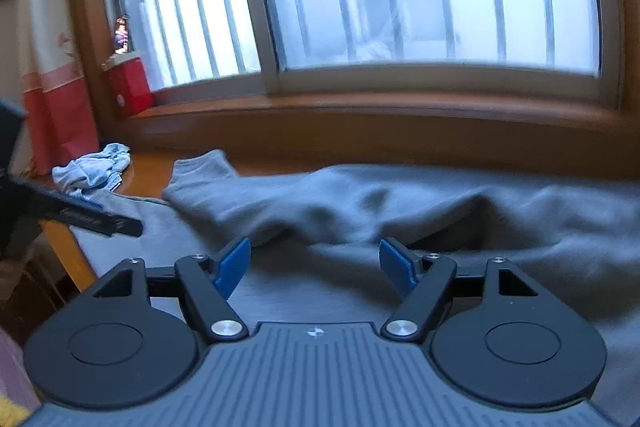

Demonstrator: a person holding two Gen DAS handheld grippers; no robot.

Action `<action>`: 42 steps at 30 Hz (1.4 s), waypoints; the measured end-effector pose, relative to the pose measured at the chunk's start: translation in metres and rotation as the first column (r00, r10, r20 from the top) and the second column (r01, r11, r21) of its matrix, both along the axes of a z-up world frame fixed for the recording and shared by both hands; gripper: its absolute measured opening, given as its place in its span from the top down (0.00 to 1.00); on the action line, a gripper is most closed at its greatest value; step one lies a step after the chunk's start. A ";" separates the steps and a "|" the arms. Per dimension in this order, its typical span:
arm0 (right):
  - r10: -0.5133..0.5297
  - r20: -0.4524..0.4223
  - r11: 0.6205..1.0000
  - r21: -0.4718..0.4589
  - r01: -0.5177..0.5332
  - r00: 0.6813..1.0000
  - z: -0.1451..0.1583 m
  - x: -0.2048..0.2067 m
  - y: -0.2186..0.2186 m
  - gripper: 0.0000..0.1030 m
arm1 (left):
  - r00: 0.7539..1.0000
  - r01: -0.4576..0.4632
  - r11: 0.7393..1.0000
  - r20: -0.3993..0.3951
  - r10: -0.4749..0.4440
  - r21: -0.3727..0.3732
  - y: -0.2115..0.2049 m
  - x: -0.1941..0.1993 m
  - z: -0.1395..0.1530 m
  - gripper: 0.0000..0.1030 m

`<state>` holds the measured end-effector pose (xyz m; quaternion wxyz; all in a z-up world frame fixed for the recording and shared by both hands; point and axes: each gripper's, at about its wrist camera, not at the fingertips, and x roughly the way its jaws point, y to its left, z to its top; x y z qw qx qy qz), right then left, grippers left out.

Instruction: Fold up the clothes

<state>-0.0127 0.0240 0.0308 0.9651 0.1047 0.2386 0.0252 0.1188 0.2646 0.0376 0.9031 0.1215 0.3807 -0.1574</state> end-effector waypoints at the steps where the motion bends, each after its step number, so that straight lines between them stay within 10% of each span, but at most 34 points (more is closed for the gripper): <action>1: 0.016 0.001 1.000 0.020 -0.016 1.000 0.000 -0.001 0.018 0.28 | 1.000 0.013 1.000 0.005 -0.013 -0.006 0.017 -0.001 0.002 0.25; 13: 0.134 -0.033 0.956 -0.257 -0.138 0.990 -0.002 0.085 0.176 0.28 | 0.998 0.066 0.998 0.024 -0.066 -0.014 0.105 0.033 0.007 0.21; 28: 0.080 -0.126 0.986 -0.138 -0.098 0.989 -0.010 0.195 0.211 0.28 | 0.972 0.195 0.981 -0.130 -0.196 -0.014 0.134 0.139 -0.019 0.21; 42: -0.379 -0.162 0.901 -0.289 0.323 0.911 -0.002 0.171 0.283 0.28 | 0.798 0.589 0.805 -0.109 -0.593 -0.071 0.165 0.202 -0.026 0.19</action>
